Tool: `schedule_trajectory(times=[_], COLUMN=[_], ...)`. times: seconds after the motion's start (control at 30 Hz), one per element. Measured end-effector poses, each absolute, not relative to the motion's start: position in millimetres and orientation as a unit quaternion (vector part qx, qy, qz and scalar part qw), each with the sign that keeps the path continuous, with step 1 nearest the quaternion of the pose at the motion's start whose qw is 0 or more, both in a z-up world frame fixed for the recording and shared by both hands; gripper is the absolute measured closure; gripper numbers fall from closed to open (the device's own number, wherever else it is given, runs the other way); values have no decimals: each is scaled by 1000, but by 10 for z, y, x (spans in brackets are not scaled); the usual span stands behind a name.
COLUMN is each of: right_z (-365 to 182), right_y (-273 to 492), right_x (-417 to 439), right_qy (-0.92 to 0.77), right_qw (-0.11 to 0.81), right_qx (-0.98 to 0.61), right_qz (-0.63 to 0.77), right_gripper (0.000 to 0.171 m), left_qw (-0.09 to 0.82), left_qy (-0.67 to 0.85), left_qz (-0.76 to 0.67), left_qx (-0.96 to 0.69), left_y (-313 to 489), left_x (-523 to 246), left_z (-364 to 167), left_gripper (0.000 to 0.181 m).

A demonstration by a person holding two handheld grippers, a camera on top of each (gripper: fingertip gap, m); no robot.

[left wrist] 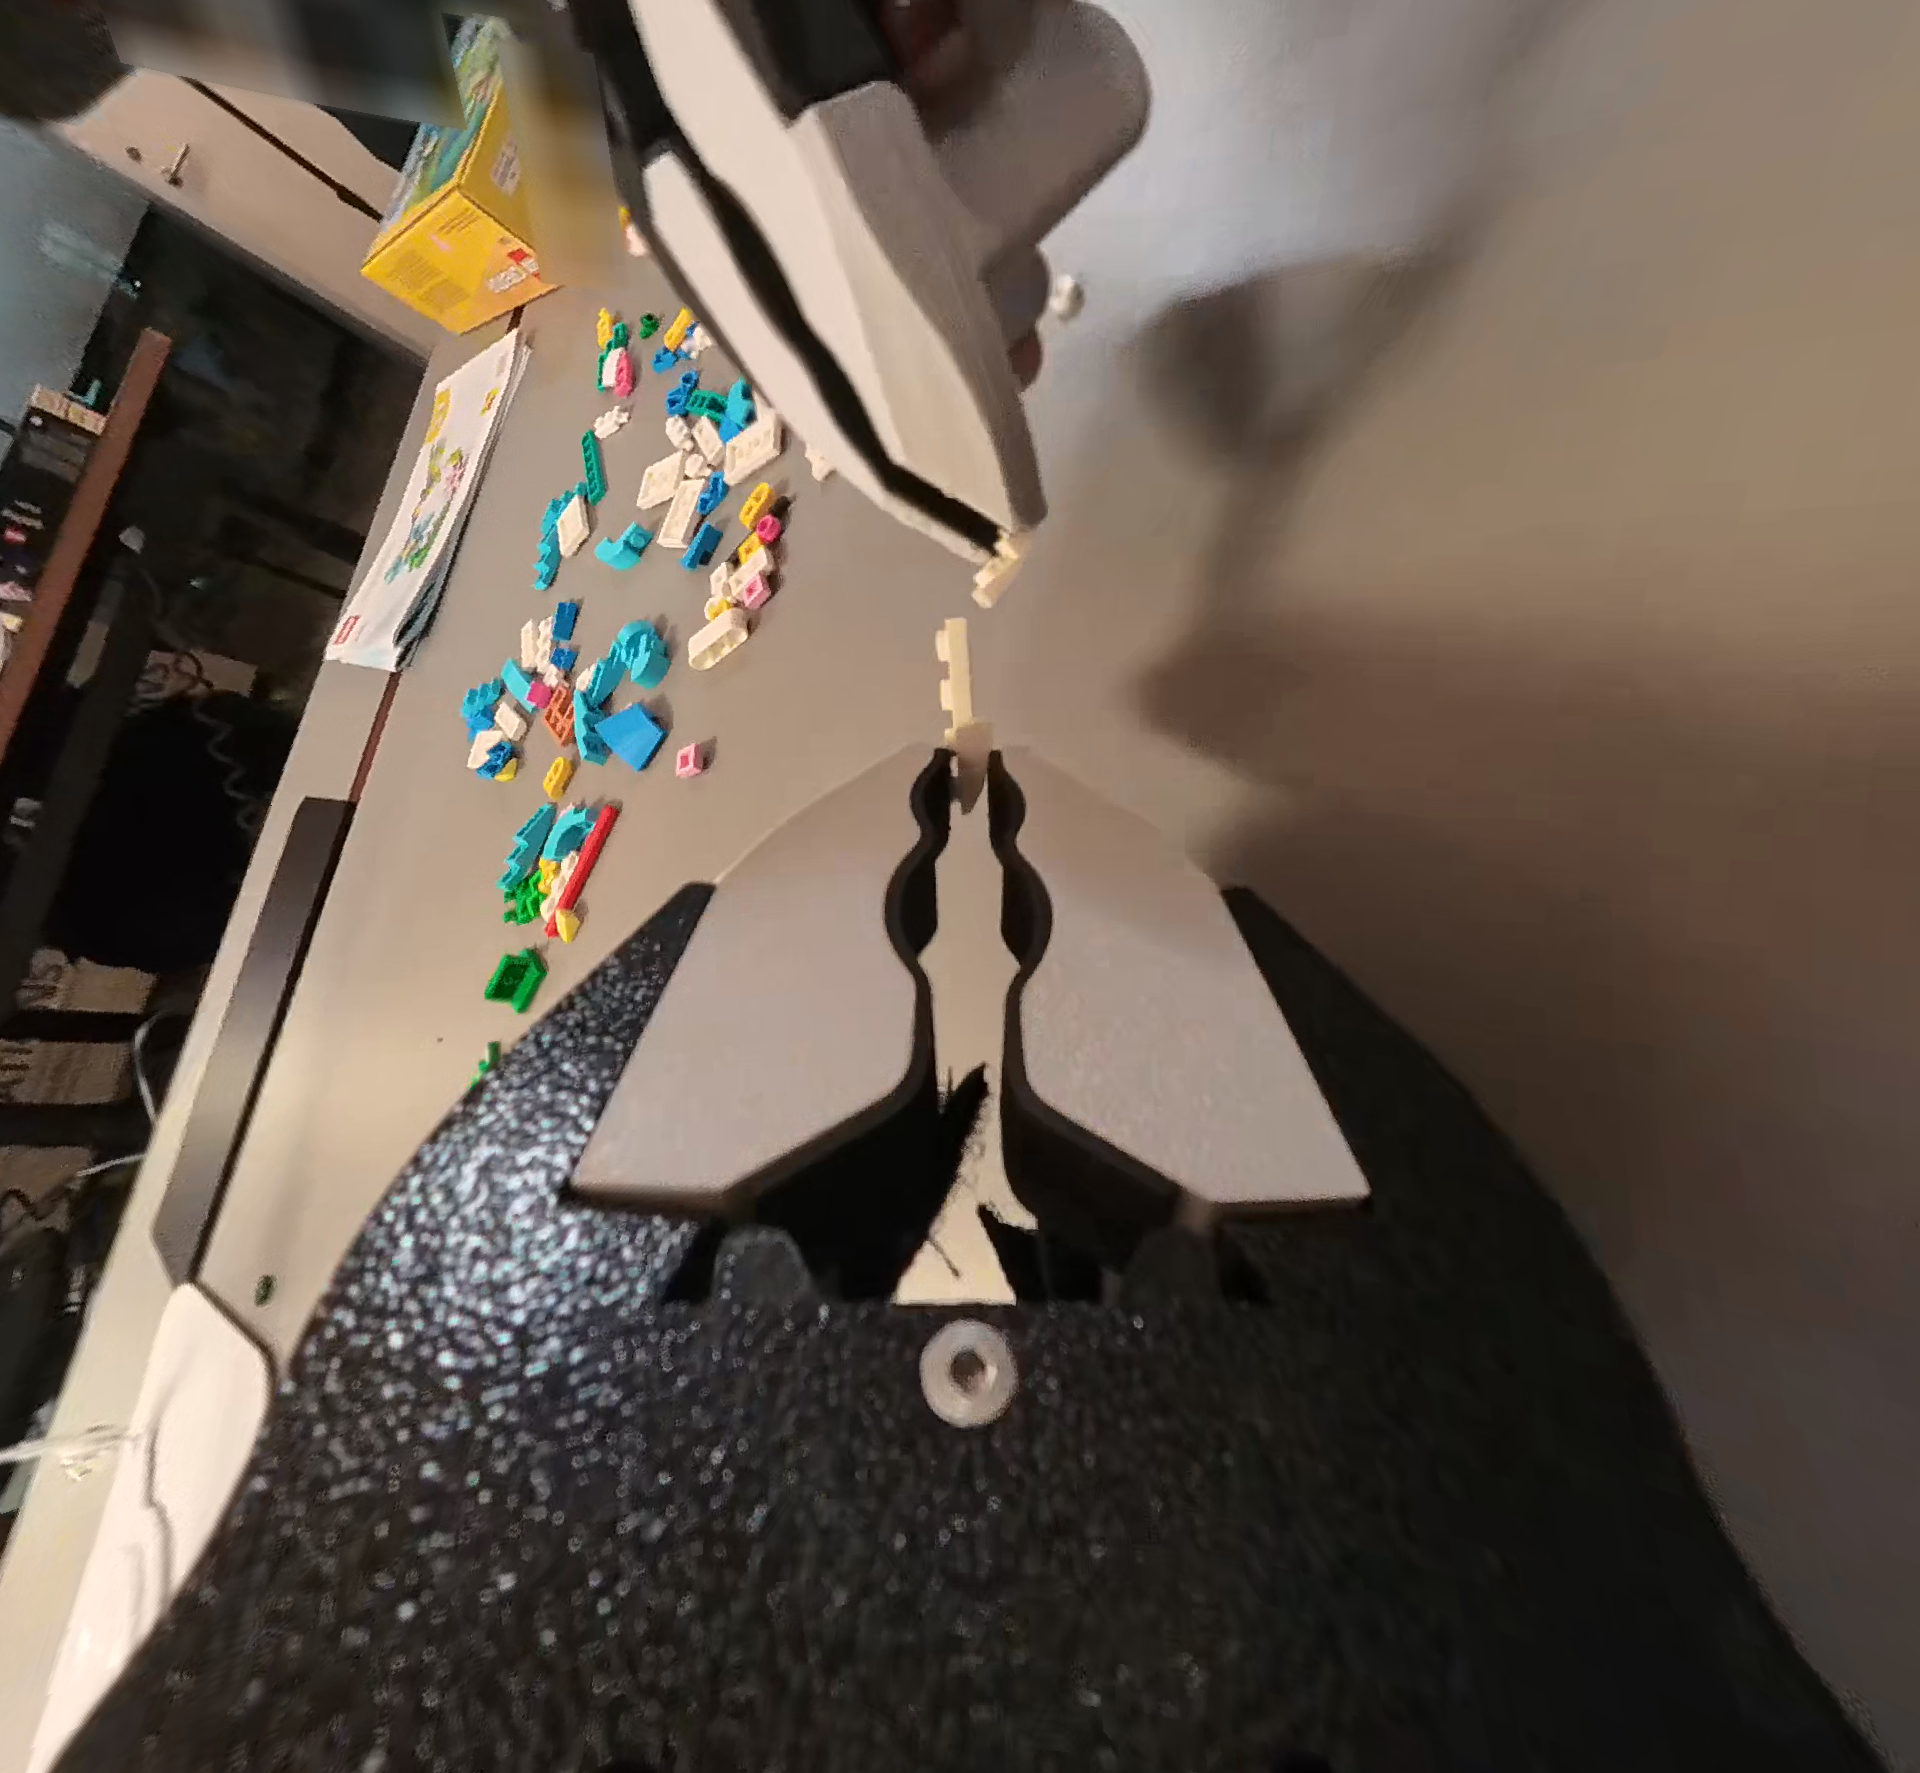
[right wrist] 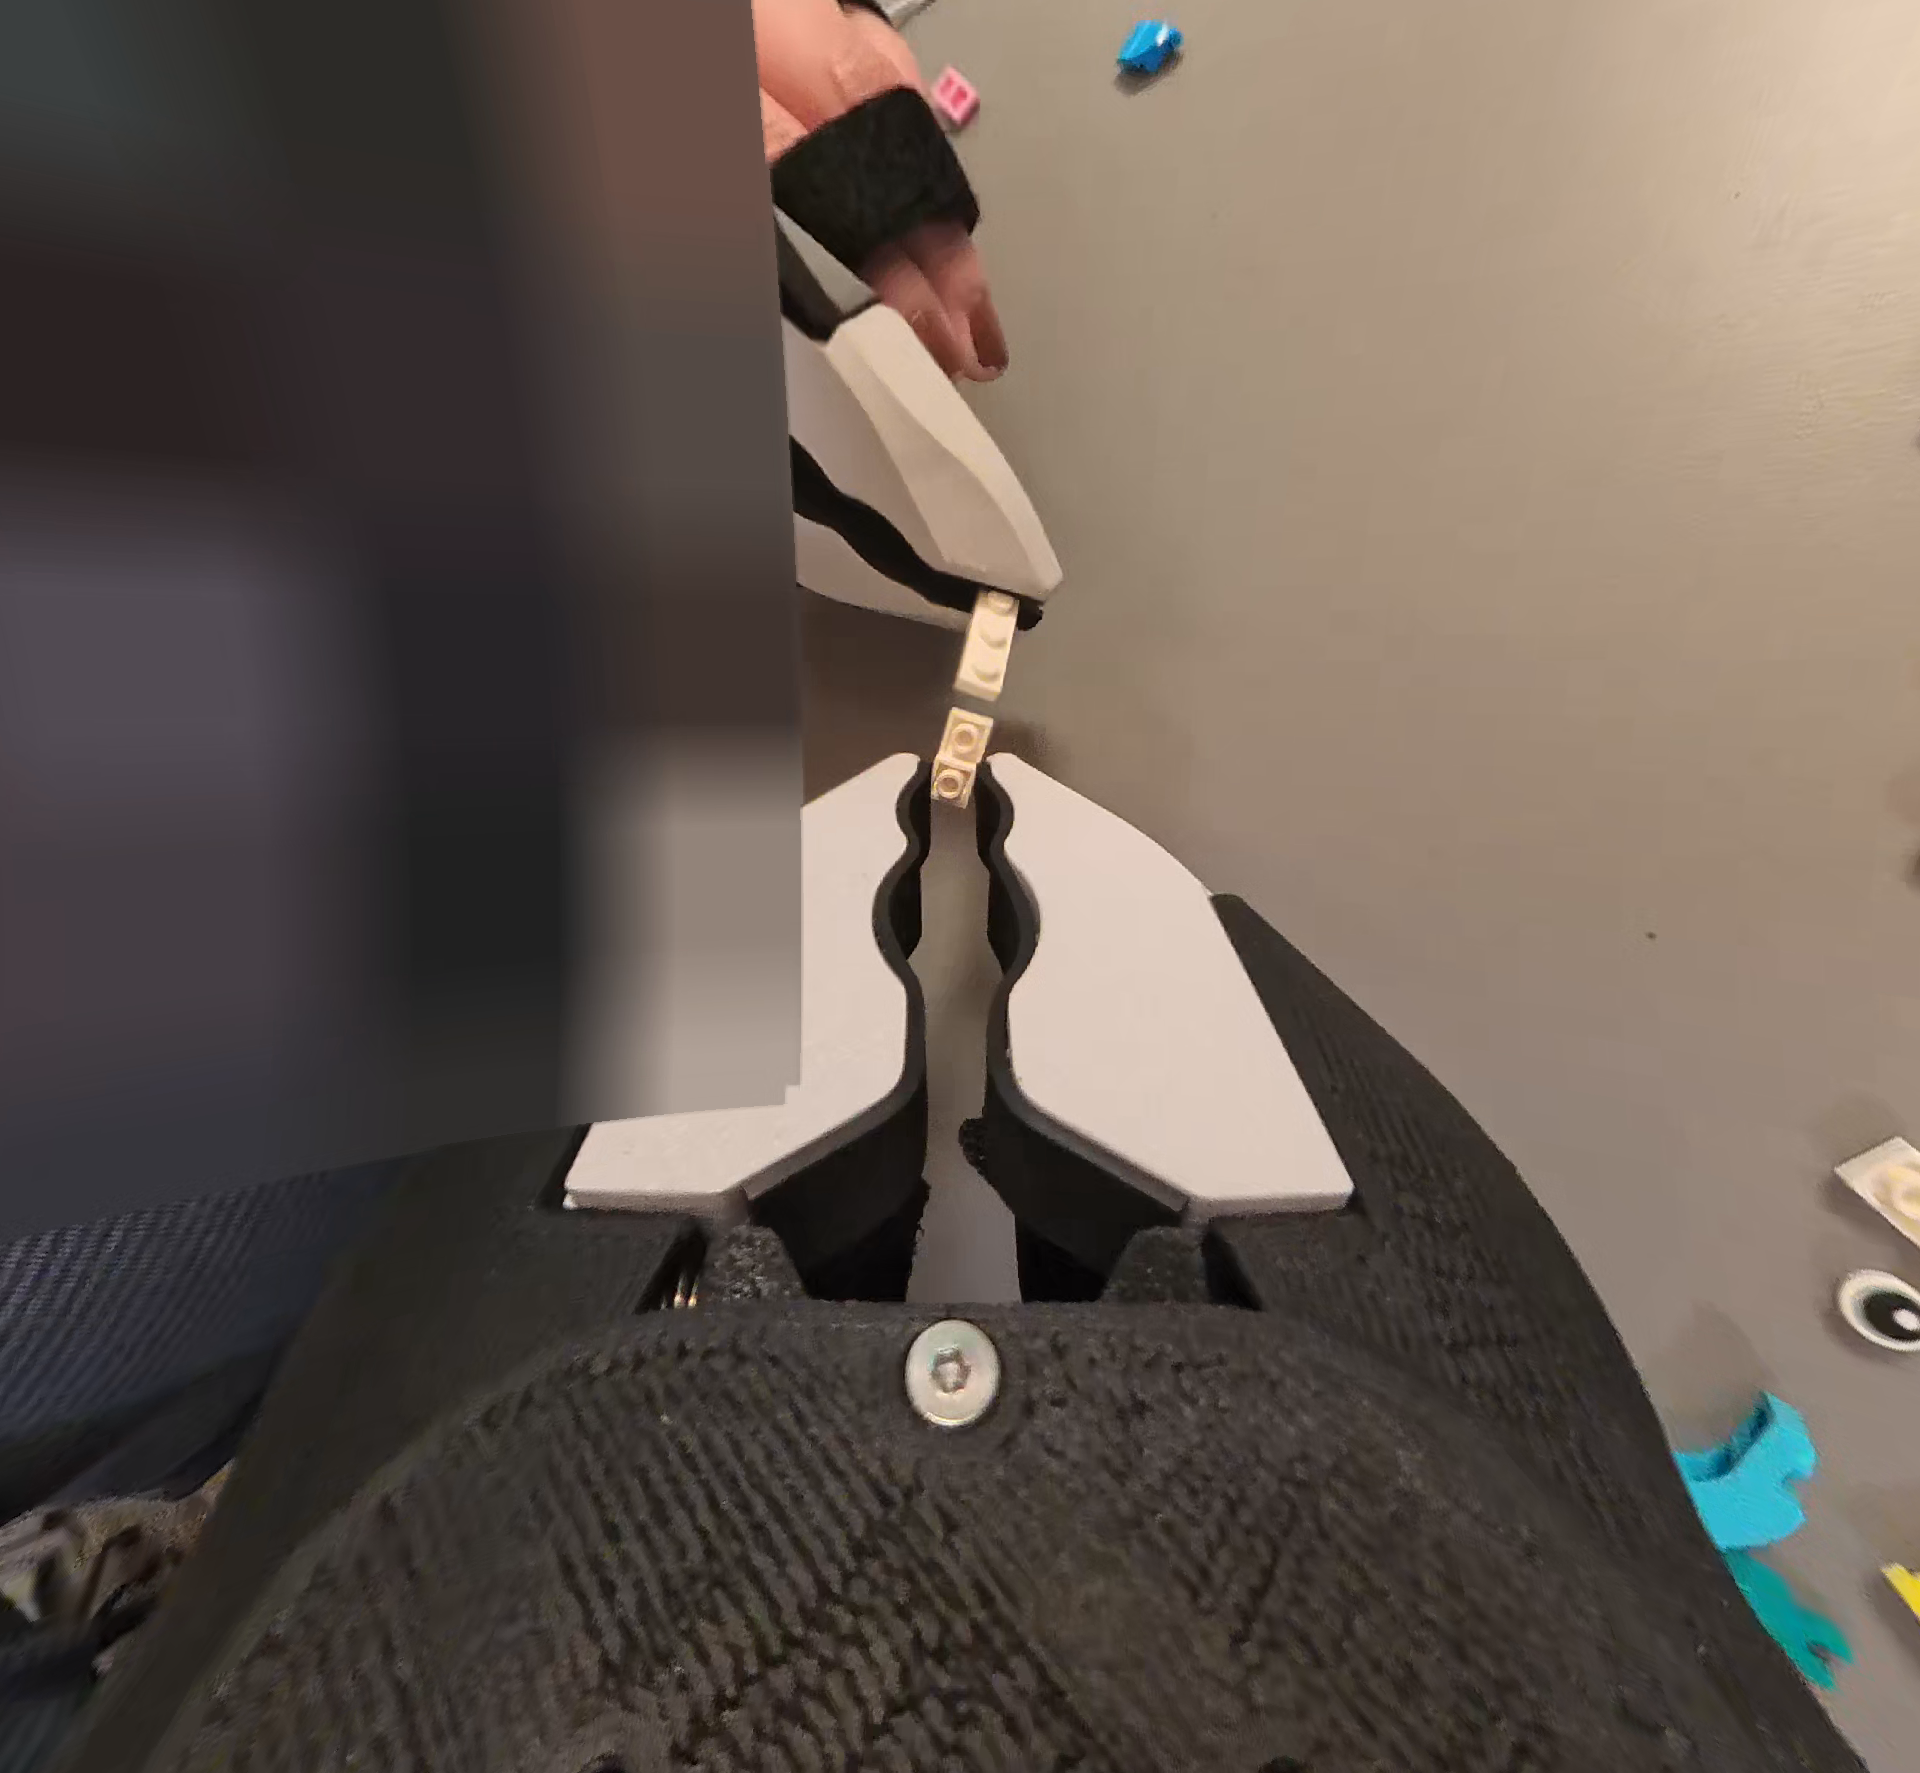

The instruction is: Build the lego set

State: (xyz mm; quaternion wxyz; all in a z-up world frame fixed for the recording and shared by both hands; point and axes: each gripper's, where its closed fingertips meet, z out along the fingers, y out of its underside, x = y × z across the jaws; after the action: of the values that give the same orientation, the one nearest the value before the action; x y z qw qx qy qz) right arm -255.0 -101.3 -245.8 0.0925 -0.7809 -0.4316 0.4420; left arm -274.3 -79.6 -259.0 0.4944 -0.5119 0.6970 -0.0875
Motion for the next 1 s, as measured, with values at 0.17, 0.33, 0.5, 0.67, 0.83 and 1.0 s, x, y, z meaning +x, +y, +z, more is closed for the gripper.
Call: schedule_trajectory(times=[0.17,0.33,0.5,0.67,0.83,1.0], right_z=[-2573,-2583,-2630,-2677,-2695,-2663], right_y=[-1041,-1070,-1058,-1065,-1060,-1041], right_x=[-2512,-2518,-2489,-2466,-2439,-2412], right_qy=[-438,-441,-432,-439,-431,-417], right_qw=[47,36,34,50,60,85], right_qx=[-794,-791,-795,-797,-800,-797], right_qz=[418,423,424,412,414,429], right_gripper=[164,165,165,165,165,165], left_qw=[499,496,488,464,457,445], left_qy=[720,731,741,755,757,734], left_qz=[-48,-34,-33,-32,-31,-55], left_qx=[-479,-467,-460,-463,-466,-510], left_y=[-822,-843,-880,-922,-937,-890], left_x=[-2665,-2603,-2574,-2565,-2551,-2580], left_z=[-2654,-2705,-2738,-2792,-2796,-2802], left_gripper=[175,174,174,174,174,174])
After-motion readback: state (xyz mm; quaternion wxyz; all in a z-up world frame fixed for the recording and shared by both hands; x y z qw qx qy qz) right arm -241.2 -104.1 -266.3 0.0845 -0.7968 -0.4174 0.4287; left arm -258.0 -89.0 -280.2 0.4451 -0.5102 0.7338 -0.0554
